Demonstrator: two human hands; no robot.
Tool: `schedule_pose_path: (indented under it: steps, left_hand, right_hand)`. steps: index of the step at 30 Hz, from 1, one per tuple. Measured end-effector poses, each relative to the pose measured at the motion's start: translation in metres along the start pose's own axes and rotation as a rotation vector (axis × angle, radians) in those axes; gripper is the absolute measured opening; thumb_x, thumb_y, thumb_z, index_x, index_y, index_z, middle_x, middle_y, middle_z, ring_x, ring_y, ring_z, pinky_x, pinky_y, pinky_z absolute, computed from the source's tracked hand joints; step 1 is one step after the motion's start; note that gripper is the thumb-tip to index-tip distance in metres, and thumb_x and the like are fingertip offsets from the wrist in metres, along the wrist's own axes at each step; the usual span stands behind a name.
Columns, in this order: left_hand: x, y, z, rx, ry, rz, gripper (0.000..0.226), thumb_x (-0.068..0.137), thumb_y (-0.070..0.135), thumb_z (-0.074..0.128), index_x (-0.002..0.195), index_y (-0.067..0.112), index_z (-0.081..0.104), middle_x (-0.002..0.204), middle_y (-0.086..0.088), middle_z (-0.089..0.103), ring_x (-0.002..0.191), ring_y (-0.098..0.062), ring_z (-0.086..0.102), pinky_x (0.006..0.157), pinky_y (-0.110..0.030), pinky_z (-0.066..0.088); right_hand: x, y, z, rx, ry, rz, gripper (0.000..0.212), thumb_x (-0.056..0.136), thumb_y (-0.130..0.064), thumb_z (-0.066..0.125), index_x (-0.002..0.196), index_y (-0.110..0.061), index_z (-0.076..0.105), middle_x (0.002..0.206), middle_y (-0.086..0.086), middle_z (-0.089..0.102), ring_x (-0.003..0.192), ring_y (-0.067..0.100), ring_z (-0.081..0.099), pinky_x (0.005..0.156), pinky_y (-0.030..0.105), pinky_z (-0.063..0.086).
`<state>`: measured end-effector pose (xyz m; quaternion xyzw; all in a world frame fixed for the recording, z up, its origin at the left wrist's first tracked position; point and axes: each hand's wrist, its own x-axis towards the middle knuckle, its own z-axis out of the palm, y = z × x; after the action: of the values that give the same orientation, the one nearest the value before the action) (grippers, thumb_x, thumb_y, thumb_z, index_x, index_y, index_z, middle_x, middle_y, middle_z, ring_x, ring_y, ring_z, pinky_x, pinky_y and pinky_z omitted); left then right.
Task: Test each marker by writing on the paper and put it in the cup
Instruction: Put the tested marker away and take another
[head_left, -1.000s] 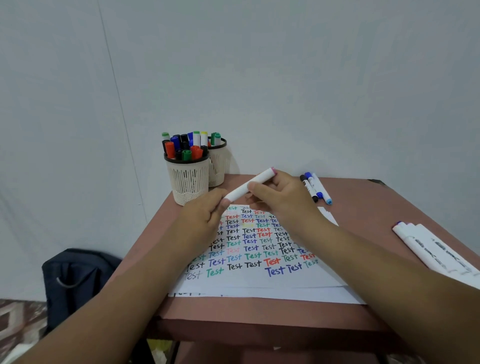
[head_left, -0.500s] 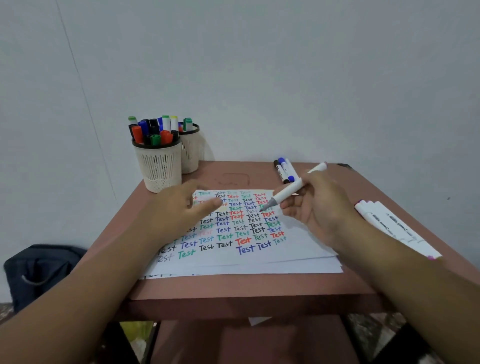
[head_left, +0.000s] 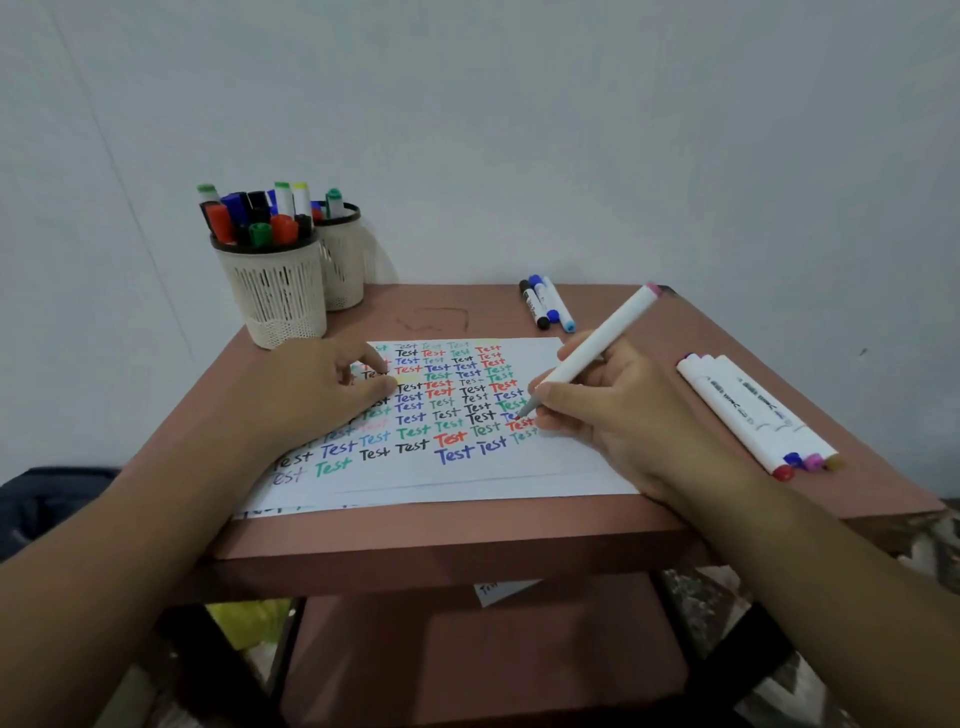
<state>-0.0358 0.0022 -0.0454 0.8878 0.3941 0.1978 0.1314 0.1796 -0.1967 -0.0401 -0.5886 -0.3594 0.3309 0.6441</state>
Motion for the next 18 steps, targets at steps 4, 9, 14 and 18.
schedule_pose_path:
  steps: [4,9,14,18]
  left_hand:
    - [0.002,-0.001,0.002,-0.003,0.000,-0.001,0.030,0.087,0.062,0.062,0.108,0.042,0.069,0.074,0.010,0.061,0.067,-0.007,0.056,0.056,-0.026,0.036]
    - [0.002,-0.004,0.001,-0.033,-0.010,-0.011,0.029,0.085,0.064,0.063,0.105,0.044,0.069,0.074,0.010,0.061,0.065,-0.007,0.055,0.057,-0.026,0.036]
    - [0.005,-0.006,0.001,-0.045,-0.008,-0.032,0.041,0.084,0.065,0.064,0.119,0.044,0.063,0.079,0.009,0.061,0.070,-0.006,0.057,0.058,-0.024,0.037]
    - [0.004,-0.004,0.000,-0.025,-0.009,-0.046,0.050,0.083,0.067,0.063,0.129,0.046,0.058,0.084,0.010,0.062,0.076,-0.005,0.058,0.061,-0.023,0.040]
  right_hand:
    - [0.028,-0.012,-0.008,-0.050,0.002,0.047,0.031,0.084,0.008,0.077,0.109,-0.006,0.063,0.098,0.024,0.071,0.086,0.035,0.075,0.073,0.034,0.061]
    - [0.082,-0.019,0.000,-0.154,0.061,-0.029,0.016,0.088,0.001,0.075,0.102,-0.002,0.068,0.097,0.017,0.070,0.083,0.029,0.076,0.079,0.036,0.064]
    - [0.121,-0.008,0.016,-0.256,0.122,-0.099,0.015,0.088,-0.001,0.074,0.097,-0.008,0.065,0.095,0.015,0.074,0.082,0.026,0.078,0.082,0.041,0.065]
    - [0.134,0.011,0.016,-0.226,0.156,-0.097,0.015,0.090,-0.004,0.073,0.101,-0.010,0.065,0.093,0.010,0.071,0.088,0.027,0.077,0.083,0.045,0.064]
